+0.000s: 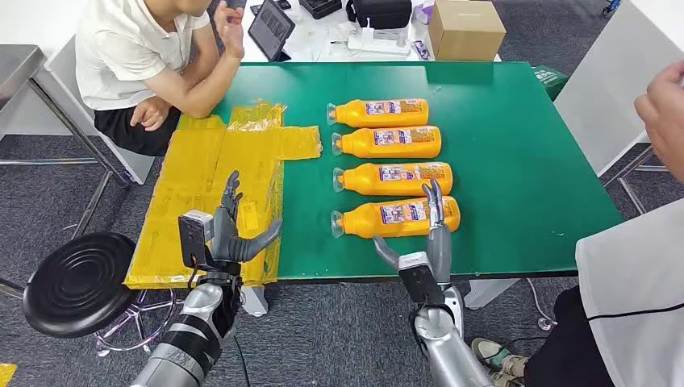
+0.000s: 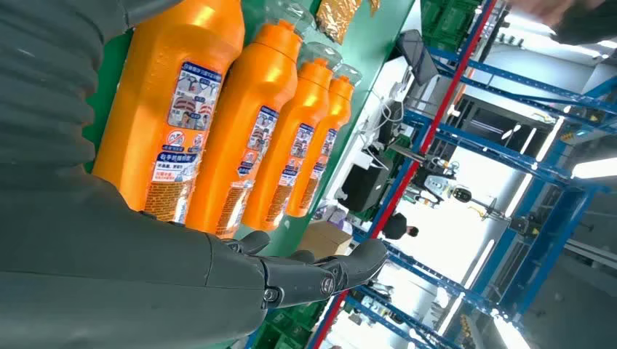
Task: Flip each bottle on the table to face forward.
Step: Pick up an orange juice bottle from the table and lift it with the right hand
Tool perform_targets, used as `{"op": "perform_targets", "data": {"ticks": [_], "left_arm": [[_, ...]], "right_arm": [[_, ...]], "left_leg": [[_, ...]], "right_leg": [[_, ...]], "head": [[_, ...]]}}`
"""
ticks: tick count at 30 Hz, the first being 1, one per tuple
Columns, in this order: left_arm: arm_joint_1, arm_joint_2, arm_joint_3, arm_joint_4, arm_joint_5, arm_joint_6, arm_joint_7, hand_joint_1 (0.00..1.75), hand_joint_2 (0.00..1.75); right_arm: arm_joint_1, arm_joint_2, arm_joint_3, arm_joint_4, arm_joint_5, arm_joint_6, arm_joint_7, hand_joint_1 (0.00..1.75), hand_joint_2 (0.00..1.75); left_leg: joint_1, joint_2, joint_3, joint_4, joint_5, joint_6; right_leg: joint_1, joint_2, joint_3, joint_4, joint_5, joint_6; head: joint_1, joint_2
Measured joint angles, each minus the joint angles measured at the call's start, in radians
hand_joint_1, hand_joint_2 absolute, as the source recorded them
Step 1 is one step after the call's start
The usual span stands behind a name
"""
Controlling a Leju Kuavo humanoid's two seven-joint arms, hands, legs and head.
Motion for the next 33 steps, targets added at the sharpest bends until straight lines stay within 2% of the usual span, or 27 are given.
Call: {"op": "perform_targets", "data": {"ticks": [10,14,17,21,23,28,30,33], "left_arm": [[0.015,-0.01,-0.001,0.017,0.01,-0.005,0.002,0.0,1.75],[0.033,-0.016,-0.005,0.017,0.021,0.001,0.006,0.0,1.75],[0.059,-0.016,-0.018,0.002,0.035,0.002,0.007,0.0,1.75],[0.105,-0.016,-0.046,-0.044,0.038,0.019,0.014,0.0,1.75],[0.119,-0.017,-0.056,-0.062,0.038,0.024,0.016,0.0,1.75],[0.134,-0.017,-0.072,-0.085,0.037,0.027,0.017,0.0,1.75],[0.138,-0.017,-0.077,-0.091,0.033,0.029,0.017,0.0,1.75],[0.147,-0.019,-0.097,-0.107,0.022,0.033,0.02,0.0,1.75]], "right_arm": [[0.019,0.0,0.0,0.008,-0.002,-0.01,0.0,0.0,1.75],[0.021,-0.001,0.0,0.008,0.033,-0.047,0.0,0.0,1.75],[0.021,-0.005,-0.015,0.009,0.2,-0.092,0.0,0.0,1.75],[0.021,-0.006,-0.092,0.014,0.442,-0.102,0.0,0.0,1.75],[0.021,-0.006,-0.13,0.017,0.489,-0.103,0.0,0.0,1.75],[0.02,-0.006,-0.177,0.021,0.507,-0.104,0.002,0.0,1.75],[0.019,-0.006,-0.191,0.023,0.562,-0.105,0.031,0.0,1.75],[0.001,-0.023,-0.225,0.042,0.776,-0.105,0.133,0.0,1.75]], "left_leg": [[0.0,0.0,0.0,0.0,0.0,0.0],[0.0,0.0,0.0,0.0,0.0,0.0],[0.0,0.0,0.0,0.0,0.0,0.0],[0.0,0.0,0.0,0.0,0.0,0.0],[0.0,-0.001,0.0,0.0,0.0,0.0],[-0.001,0.0,0.0,0.0,0.0,0.0],[-0.001,0.0,0.0,0.0,0.0,0.0],[-0.001,0.0,0.0,0.0,0.0,0.0]], "right_leg": [[0.0,0.0,0.0,0.0,0.0,0.0],[0.0,0.0,0.0,0.0,0.0,0.0],[0.0,0.0,0.0,0.0,0.0,0.0],[0.0,0.0,0.0,0.0,0.0,0.0],[0.0,0.0,0.0,0.0,0.0,0.0],[-0.001,0.0,0.0,0.0,0.0,0.0],[-0.001,0.0,0.0,0.0,0.0,0.0],[-0.001,0.0,0.0,0.0,0.0,0.0]], "head": [[0.0,0.0],[0.0,0.0],[0.0,0.0],[0.0,0.0],[0.0,0.0],[0.0,0.0],[0.0,0.0],[0.0,0.0]]}}
